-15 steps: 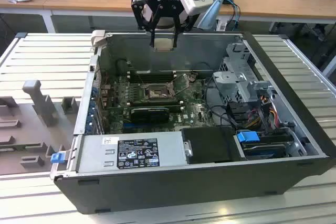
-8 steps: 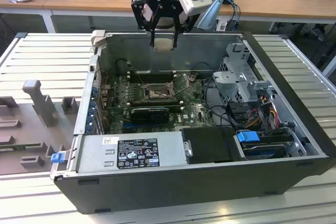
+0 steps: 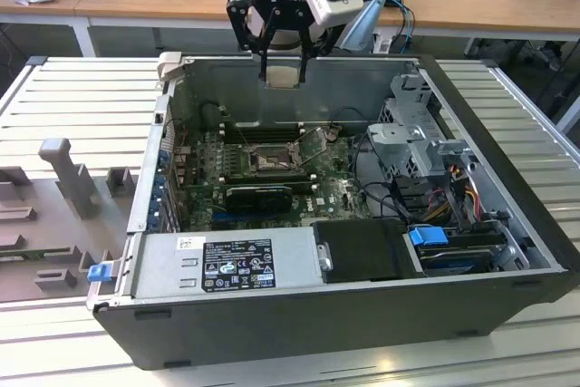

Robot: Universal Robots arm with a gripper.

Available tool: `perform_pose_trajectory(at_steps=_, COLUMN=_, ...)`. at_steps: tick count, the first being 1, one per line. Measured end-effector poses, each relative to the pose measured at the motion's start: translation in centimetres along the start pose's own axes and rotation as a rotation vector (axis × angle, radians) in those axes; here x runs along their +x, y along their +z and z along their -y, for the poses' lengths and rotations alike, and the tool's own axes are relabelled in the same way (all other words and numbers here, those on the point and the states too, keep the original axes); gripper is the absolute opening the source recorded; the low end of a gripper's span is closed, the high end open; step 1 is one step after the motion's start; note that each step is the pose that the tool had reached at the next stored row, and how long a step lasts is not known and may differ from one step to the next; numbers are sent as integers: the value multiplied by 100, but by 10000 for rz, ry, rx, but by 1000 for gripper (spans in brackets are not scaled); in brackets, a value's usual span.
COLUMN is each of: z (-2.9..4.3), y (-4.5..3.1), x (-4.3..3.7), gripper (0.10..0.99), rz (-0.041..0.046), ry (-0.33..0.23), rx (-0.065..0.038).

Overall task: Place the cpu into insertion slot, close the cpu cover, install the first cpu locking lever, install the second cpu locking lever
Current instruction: 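Place the cpu into insertion slot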

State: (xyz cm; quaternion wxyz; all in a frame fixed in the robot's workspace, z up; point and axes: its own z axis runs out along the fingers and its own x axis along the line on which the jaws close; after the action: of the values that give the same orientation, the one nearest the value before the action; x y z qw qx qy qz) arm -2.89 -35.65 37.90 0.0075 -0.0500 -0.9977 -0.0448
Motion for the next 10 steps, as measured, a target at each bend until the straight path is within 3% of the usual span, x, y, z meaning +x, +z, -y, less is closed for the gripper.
perform_pose_trajectory(at_steps=4, z=0, y=3, x=1, gripper=529, rz=20, ry=214, rx=-6)
perform_pose_trajectory(at_steps=10, z=1, y=12, x=0, gripper=529, rz=159, ry=1783, rx=-36)
